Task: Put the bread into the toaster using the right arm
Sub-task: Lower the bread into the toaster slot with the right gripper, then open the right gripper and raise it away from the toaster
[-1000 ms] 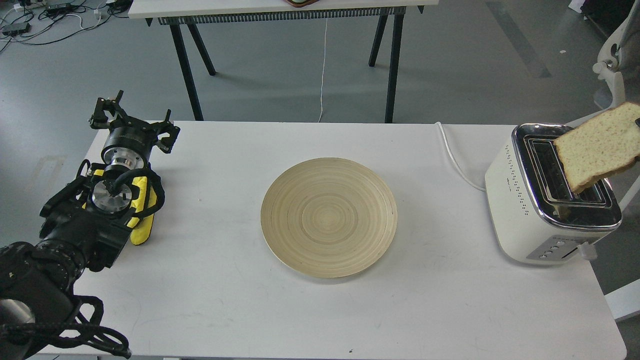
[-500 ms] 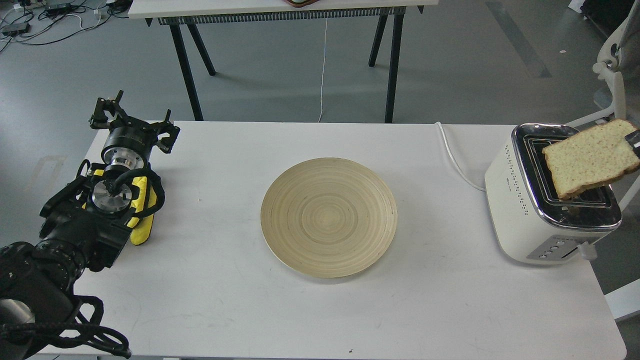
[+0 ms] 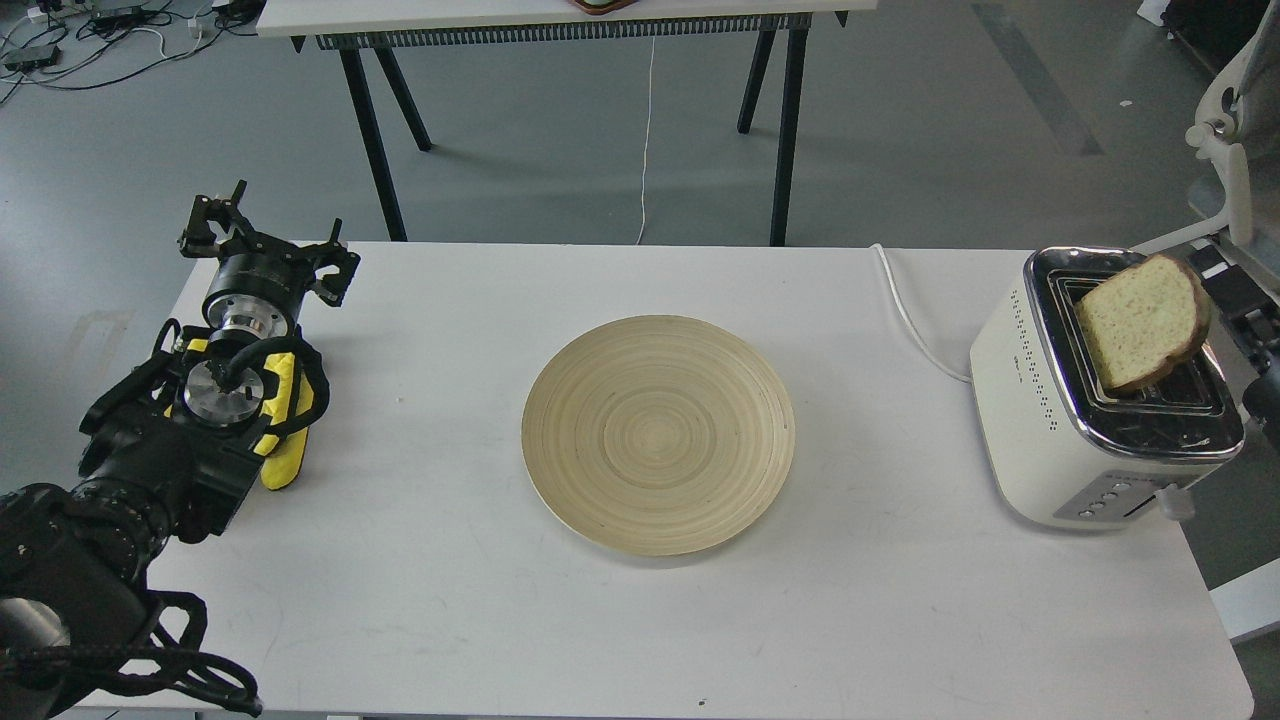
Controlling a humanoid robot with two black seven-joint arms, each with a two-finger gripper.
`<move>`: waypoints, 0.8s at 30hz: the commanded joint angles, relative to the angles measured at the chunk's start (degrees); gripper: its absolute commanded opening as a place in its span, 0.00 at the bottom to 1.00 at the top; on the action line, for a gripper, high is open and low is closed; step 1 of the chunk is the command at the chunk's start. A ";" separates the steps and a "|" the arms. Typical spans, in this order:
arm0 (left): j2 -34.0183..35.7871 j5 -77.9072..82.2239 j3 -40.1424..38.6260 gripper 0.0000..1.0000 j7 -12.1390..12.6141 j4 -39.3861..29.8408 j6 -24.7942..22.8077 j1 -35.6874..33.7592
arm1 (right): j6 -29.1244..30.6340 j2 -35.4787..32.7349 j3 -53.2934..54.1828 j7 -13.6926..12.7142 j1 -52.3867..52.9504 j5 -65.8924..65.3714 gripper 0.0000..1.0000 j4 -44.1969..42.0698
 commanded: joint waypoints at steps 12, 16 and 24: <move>0.00 0.00 0.00 1.00 0.00 0.00 0.00 0.06 | 0.00 5.89 12.73 0.01 3.20 1.74 0.97 3.75; 0.00 0.00 0.00 1.00 0.00 0.00 0.00 0.06 | 0.00 19.87 17.21 0.01 5.84 4.73 0.98 -1.17; 0.00 0.00 0.00 1.00 0.00 0.00 0.00 -0.03 | 15.31 37.46 23.64 0.01 4.97 14.74 0.98 -9.43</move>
